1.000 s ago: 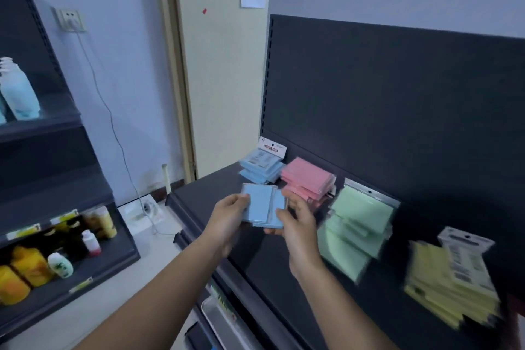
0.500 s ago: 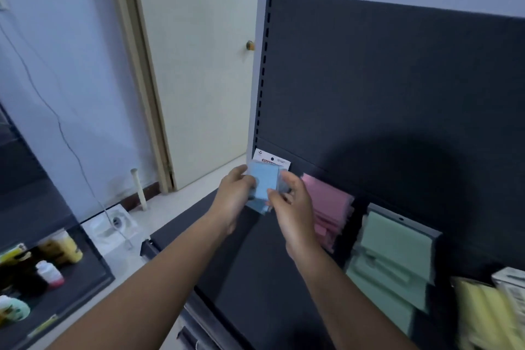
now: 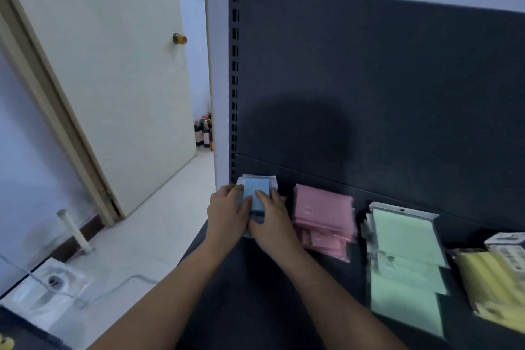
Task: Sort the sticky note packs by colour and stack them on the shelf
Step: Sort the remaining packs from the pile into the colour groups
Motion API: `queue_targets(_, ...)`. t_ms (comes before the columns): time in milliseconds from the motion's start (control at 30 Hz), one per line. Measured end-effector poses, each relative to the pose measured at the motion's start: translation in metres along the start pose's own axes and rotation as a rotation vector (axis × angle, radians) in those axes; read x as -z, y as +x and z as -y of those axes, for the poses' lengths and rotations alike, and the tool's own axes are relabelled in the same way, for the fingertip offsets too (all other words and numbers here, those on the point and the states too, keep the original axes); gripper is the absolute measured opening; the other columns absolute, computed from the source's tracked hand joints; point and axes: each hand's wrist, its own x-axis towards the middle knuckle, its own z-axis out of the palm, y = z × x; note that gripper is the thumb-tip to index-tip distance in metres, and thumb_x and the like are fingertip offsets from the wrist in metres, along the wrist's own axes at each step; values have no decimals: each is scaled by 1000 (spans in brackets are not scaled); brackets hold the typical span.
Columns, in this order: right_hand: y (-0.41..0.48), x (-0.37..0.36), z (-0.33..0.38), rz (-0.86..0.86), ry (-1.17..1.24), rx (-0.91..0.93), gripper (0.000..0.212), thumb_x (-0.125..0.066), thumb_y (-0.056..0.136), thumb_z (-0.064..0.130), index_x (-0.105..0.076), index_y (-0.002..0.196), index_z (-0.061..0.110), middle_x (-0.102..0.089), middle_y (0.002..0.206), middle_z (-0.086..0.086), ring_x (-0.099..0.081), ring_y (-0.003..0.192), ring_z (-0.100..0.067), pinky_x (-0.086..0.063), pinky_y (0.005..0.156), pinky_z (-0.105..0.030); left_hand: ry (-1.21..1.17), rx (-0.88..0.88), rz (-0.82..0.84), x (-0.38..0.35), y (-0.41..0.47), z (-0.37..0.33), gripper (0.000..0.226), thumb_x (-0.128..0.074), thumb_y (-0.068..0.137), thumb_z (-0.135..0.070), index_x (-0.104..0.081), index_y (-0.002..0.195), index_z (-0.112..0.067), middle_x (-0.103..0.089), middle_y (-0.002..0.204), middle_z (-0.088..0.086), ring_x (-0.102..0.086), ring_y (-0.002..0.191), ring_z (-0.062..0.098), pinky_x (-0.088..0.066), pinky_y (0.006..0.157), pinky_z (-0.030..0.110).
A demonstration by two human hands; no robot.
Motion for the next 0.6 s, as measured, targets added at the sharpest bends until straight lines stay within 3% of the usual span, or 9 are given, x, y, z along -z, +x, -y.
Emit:
queue_targets(133,2,-5,6,-37,-10,-21,60,-52,91,14,-27,146,11,-4,157,-2,-10,144,-18,-15,118,-27,-74,8,33,0,4,7,37,-46,96,-23,-51,130,-7,-49,134,14,-42,120,29,-33,100,36)
queue_targets(333,-6,3,12,-124,18,21,60,-50,90,7,-29,146,15,-4,158,3,-9,145,-12,-11,111,-16,-30,-77,-79,7,1,0,39,-50,93,-23,-50,129,-10,-49,135,9,-39,125,26,-27,103,36)
queue_targets(467,-26,20,8,-207,71,87,57,-48,84,-5,-41,138,11,-26,153,-2,-22,141,-11,-12,109,-8,-76,-232,-156,6,-13,-27,36,-46,90,-24,-55,120,-7,-51,130,11,-40,126,28,-26,106,40)
queue_targets(533,-37,38,2,-274,104,94,53,-48,79,-11,-50,129,5,-43,141,-7,-37,133,-15,-21,108,-9,-118,-323,-128,1,-20,-48,40,-42,83,-24,-57,115,-4,-55,124,12,-45,120,30,-29,103,41)
queue_targets(600,-50,60,-11,-350,85,64,45,-52,77,-10,-56,120,5,-55,127,-8,-50,119,-18,-30,97,-7,-132,-413,-50,-9,-28,-70,46,-36,80,-29,-59,112,-4,-58,118,11,-48,115,29,-31,100,39)
